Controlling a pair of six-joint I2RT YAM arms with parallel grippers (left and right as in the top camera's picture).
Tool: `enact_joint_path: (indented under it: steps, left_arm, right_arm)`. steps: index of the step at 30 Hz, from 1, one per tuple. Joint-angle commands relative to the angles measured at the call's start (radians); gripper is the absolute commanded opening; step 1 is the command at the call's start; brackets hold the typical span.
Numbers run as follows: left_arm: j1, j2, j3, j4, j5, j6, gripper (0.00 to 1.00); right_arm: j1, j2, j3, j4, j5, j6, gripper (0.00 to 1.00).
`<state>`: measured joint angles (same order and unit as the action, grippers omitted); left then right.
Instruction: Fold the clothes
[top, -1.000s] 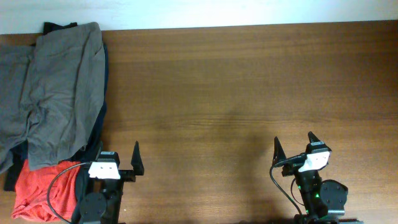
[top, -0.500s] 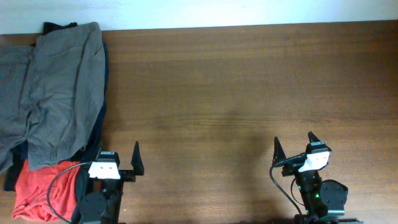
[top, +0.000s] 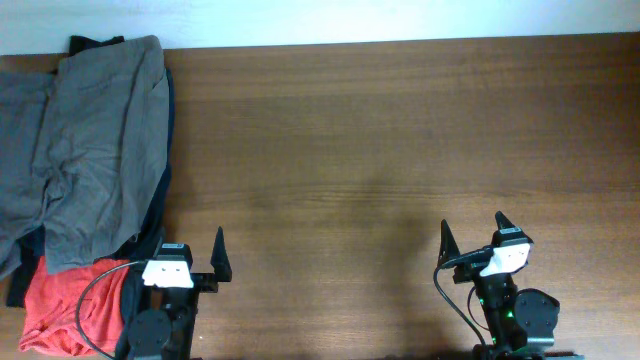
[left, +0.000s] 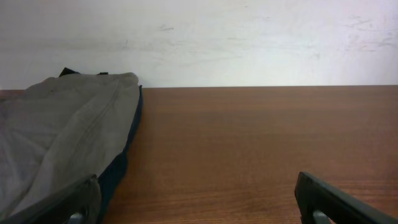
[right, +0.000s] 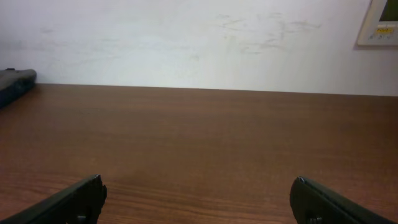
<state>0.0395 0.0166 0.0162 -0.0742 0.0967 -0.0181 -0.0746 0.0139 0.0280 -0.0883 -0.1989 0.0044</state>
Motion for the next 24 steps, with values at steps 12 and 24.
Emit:
enact_joint_path:
  steps: [12,24]
  left_arm:
    - [-0.004,-0.01,-0.006,-0.002,-0.023,0.016,0.99]
    - [-0.004,-0.01,-0.006,-0.002,-0.023,0.016,0.99]
  right_arm:
    - [0.009,-0.008,-0.011,-0.002,0.106,-0.018,0.99]
    - [0.009,-0.008,-0.011,-0.001,0.106,-0.018,0.99]
